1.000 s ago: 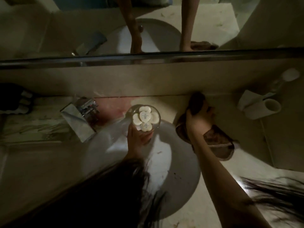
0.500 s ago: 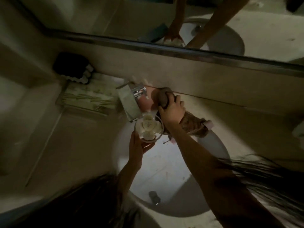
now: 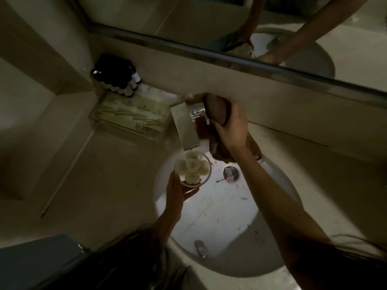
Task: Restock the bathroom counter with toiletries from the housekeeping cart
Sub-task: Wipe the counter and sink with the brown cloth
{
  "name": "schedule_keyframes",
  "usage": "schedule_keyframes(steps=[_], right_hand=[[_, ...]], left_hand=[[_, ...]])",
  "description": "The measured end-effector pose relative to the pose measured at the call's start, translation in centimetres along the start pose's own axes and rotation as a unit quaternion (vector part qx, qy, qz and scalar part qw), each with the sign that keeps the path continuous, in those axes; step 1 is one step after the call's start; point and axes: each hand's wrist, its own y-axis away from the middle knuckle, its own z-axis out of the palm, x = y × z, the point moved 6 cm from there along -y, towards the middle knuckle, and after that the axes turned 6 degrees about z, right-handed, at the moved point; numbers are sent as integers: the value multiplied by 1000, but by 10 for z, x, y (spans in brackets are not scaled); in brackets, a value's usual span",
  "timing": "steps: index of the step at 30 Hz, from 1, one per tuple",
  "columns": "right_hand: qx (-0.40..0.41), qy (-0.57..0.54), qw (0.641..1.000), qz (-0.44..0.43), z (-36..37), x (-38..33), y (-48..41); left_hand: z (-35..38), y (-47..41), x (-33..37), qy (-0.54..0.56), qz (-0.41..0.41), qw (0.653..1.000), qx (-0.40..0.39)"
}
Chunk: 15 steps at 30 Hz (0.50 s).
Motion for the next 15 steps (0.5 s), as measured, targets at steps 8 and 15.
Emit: schedule_keyframes(steps=[8,15], right_hand=[[-133,116,984,10,57,13,-33],[-196,193,961,-7,63,11,-30]], left_hand=[[-5,-5,-8,28,-42,998,31],[5,-4,4,7,-15,1000,8]])
